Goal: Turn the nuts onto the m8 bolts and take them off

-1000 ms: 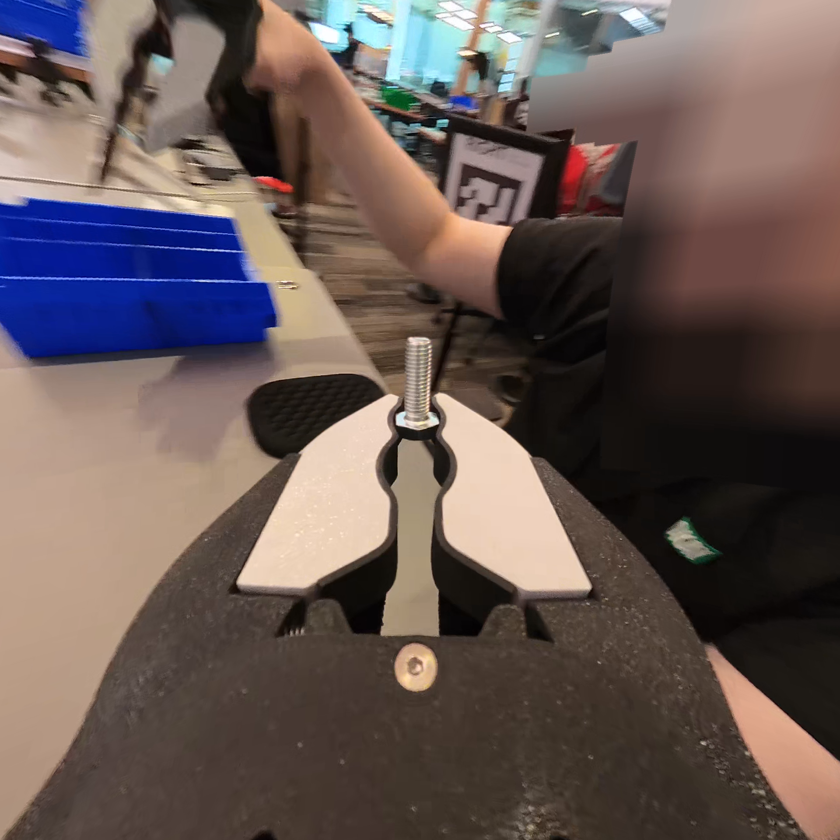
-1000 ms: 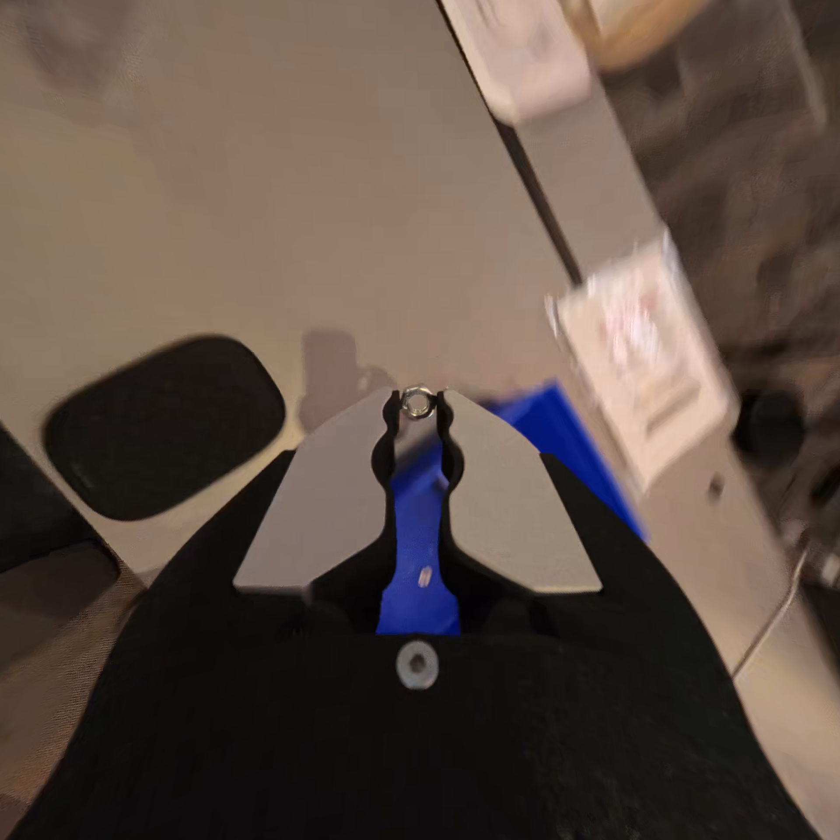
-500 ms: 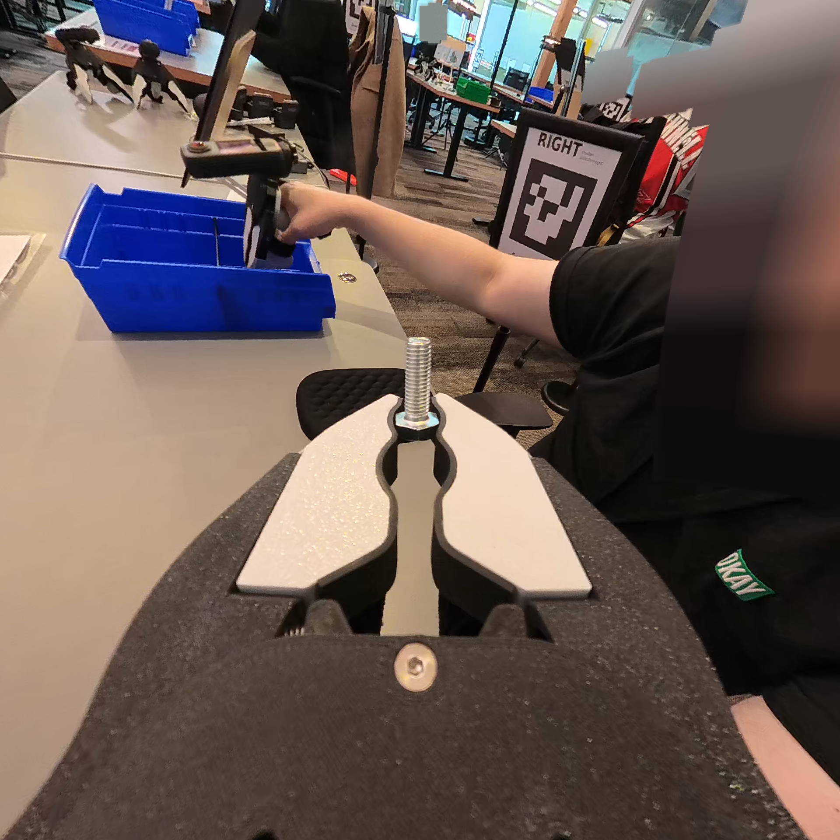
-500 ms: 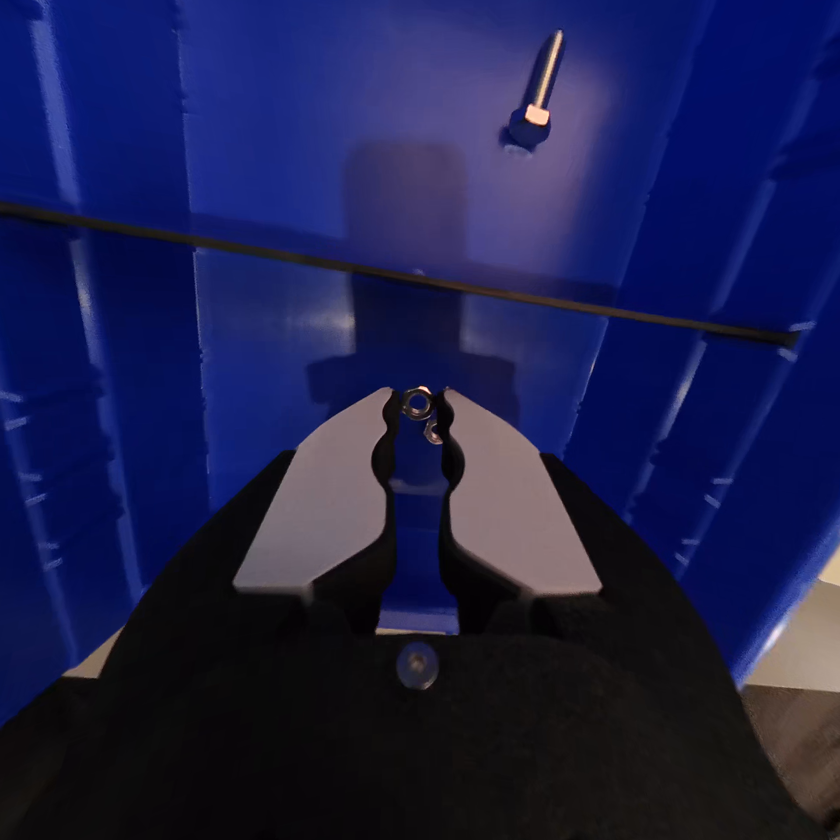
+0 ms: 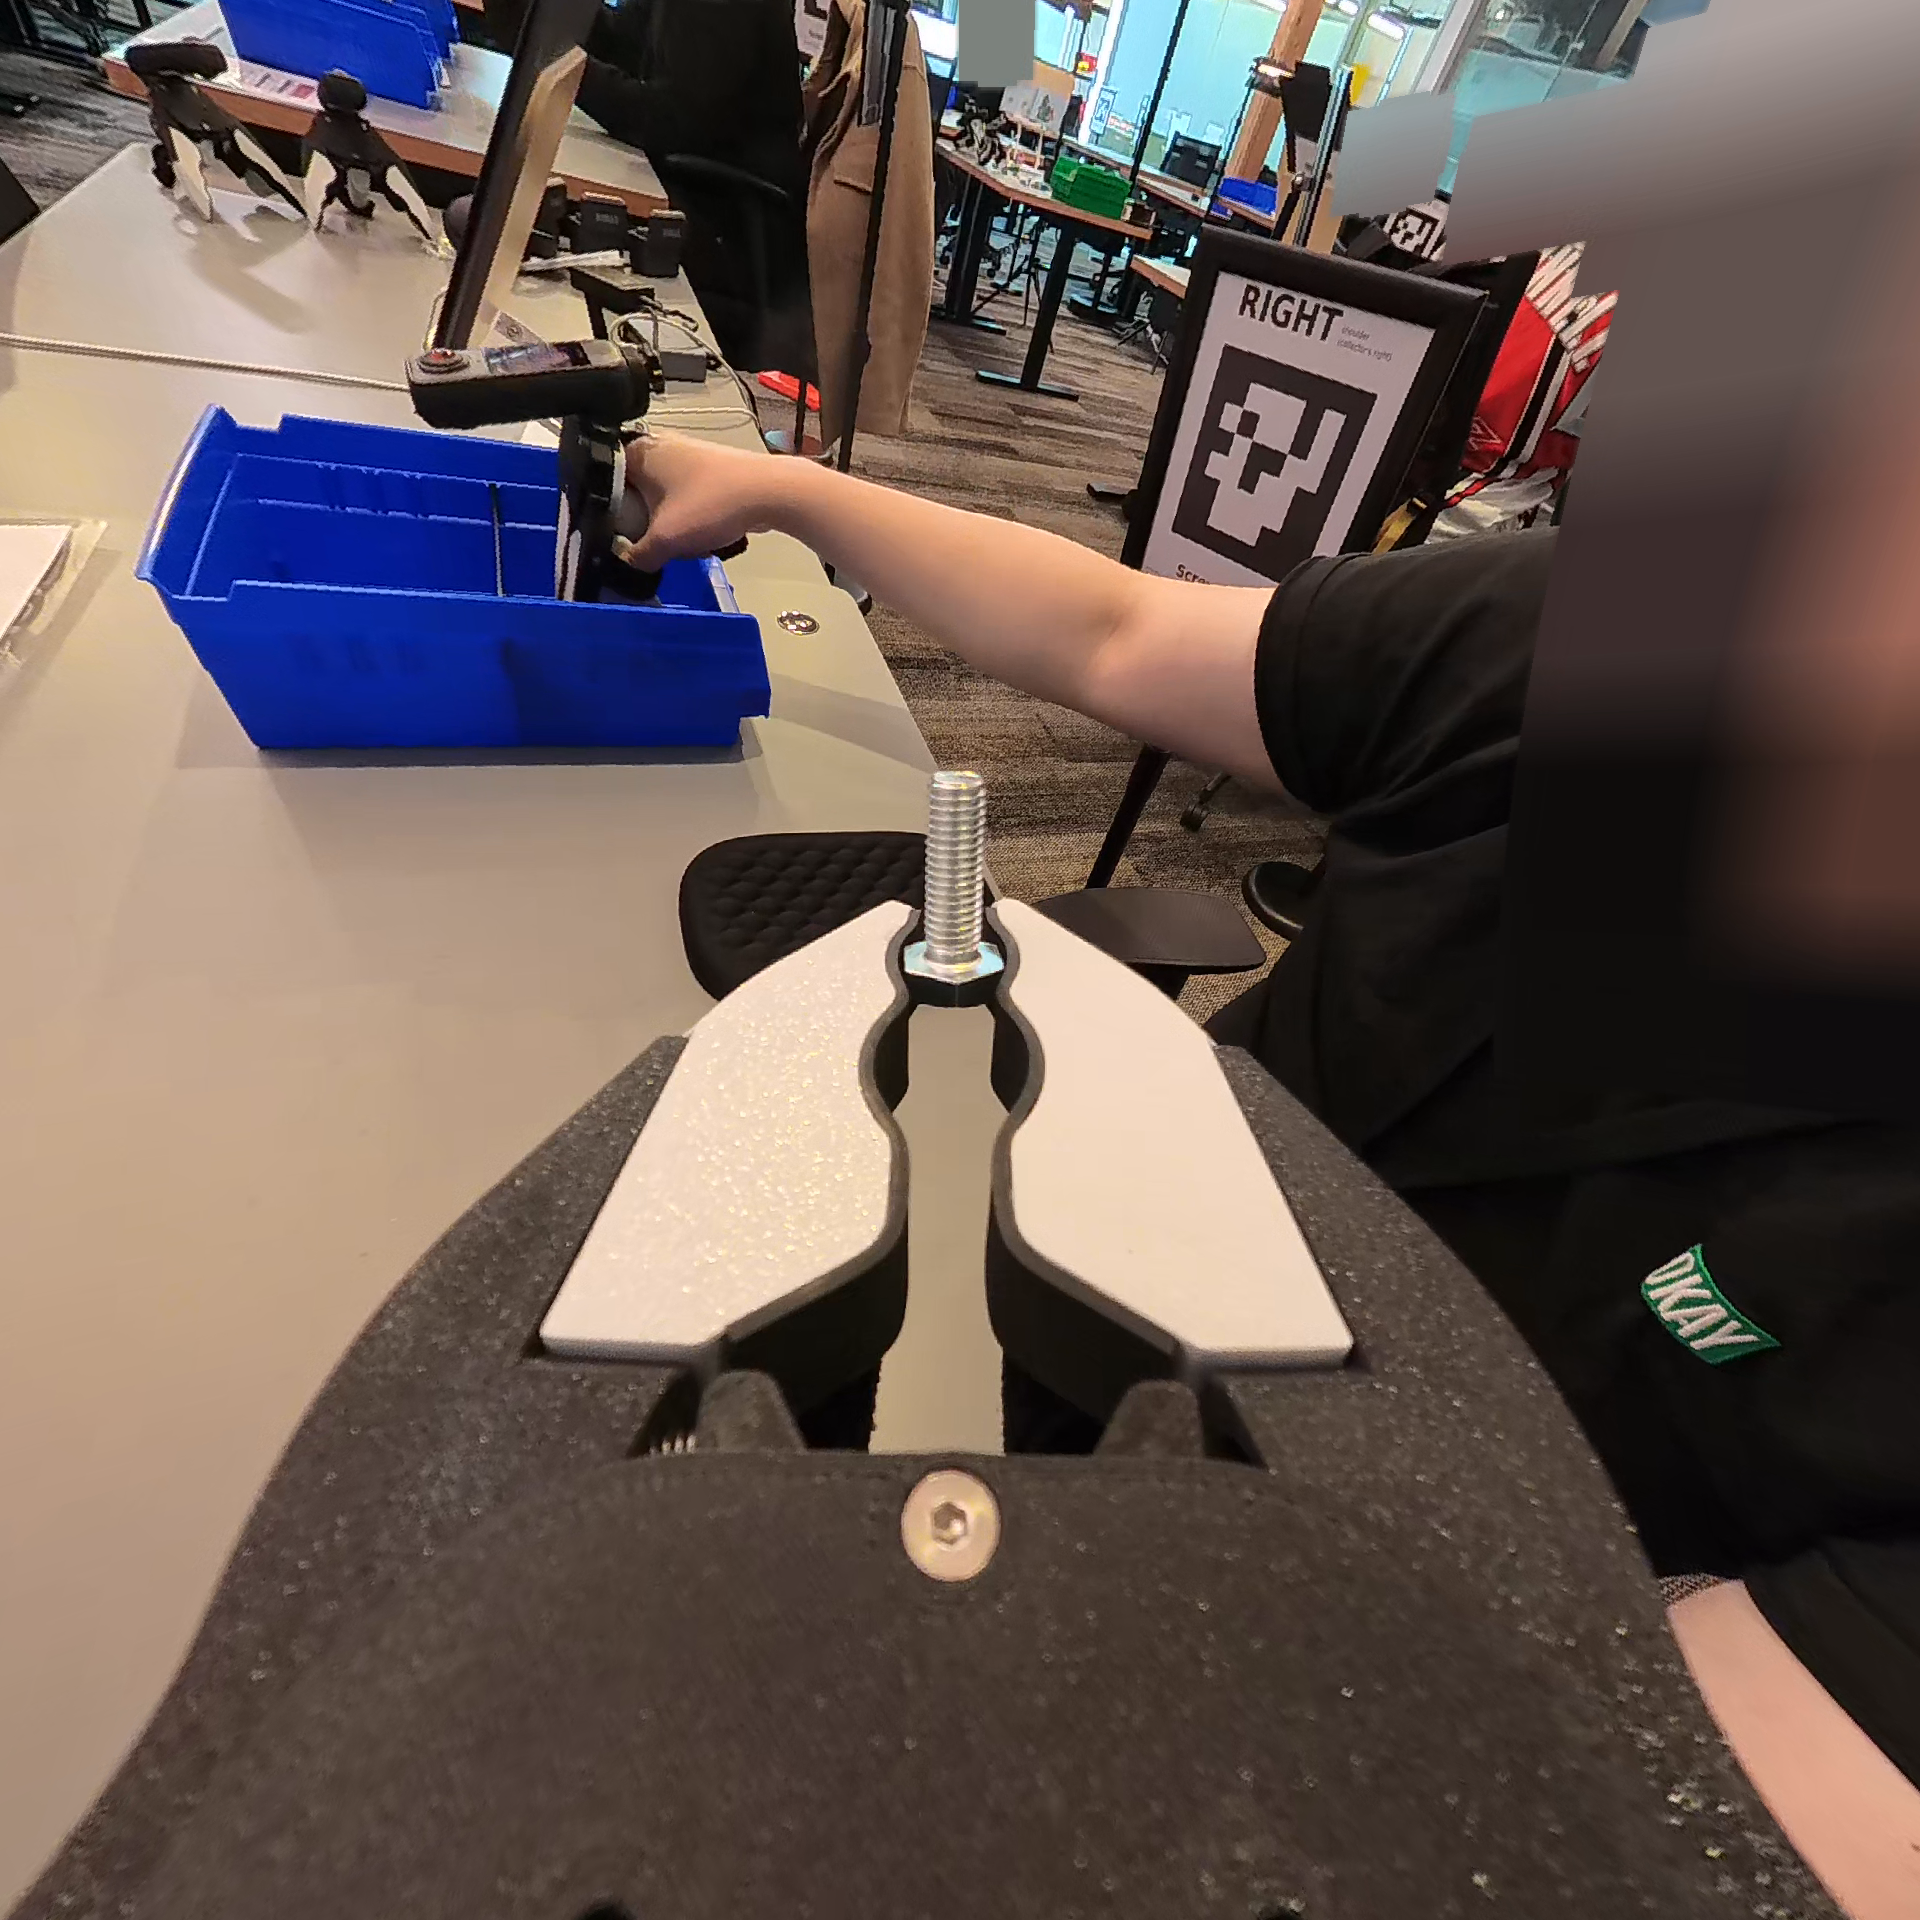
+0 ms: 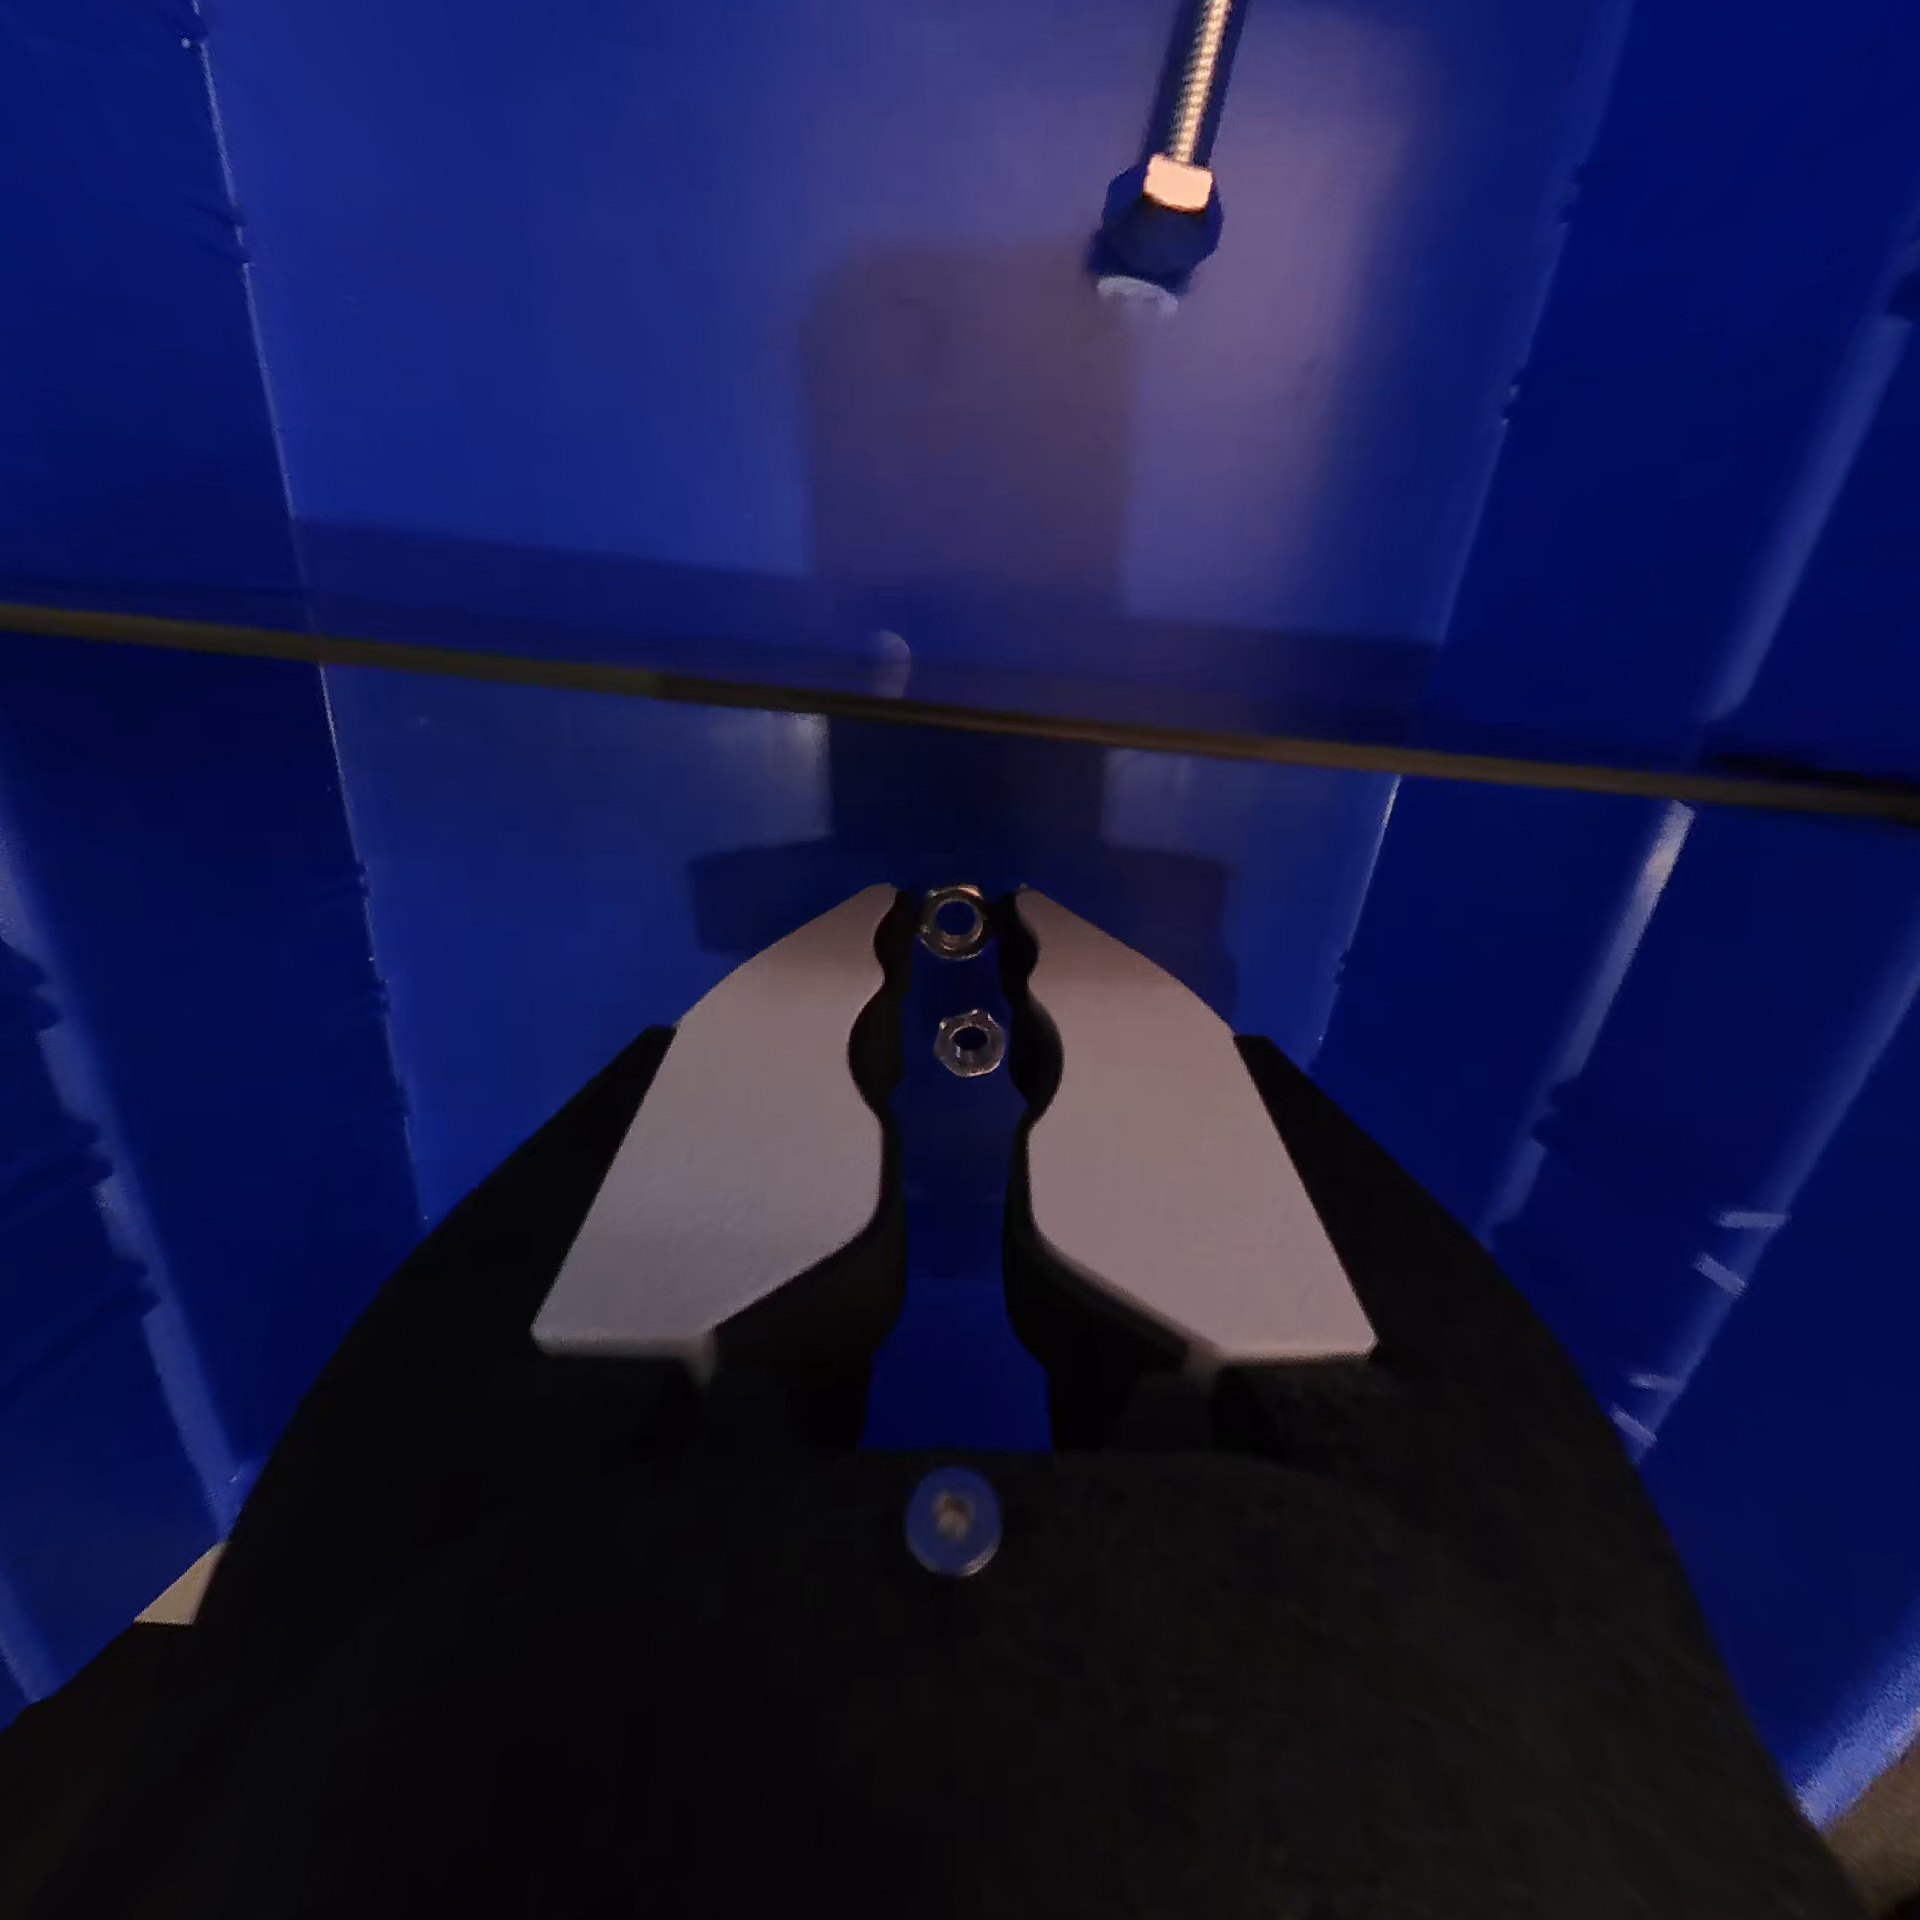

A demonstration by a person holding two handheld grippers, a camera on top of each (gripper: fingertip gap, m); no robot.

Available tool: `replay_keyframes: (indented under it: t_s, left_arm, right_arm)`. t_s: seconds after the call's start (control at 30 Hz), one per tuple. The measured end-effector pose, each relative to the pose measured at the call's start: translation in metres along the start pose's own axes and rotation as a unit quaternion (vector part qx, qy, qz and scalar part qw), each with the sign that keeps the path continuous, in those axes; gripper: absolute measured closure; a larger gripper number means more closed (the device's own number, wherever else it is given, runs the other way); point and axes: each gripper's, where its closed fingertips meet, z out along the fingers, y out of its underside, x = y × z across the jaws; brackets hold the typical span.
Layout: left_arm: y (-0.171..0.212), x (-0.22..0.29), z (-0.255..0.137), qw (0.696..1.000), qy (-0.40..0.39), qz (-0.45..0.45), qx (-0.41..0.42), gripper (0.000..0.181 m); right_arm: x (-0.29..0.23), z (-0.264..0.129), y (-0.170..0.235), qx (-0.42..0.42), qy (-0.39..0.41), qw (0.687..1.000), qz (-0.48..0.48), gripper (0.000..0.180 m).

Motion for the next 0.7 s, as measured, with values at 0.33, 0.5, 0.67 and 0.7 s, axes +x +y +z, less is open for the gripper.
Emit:
replay_keyframes:
  t_s: [0.33,0.5,0.67,0.7]
  left_arm:
    - [0.000,0.001,0.000,1.000,-0.002,0.003,0.000,0.170]
    - [-0.008,-0.014,0.000,0.999,-0.046,0.012,0.020,0.170]
    - [-0.027,-0.036,-0.003,0.991,-0.105,0.014,0.078,0.171]
    - [-0.029,-0.040,-0.004,0.989,-0.116,0.013,0.087,0.171]
  right_arm:
    - [0.003,-0.034,-0.005,0.032,0.038,0.999,-0.019,0.152]
    - [-0.022,-0.160,-0.043,0.152,0.127,0.978,-0.068,0.152]
    - [-0.180,-0.279,-0.110,0.376,-0.032,0.901,-0.212,0.155]
    - [-0.220,-0.296,-0.116,0.412,-0.093,0.873,-0.245,0.156]
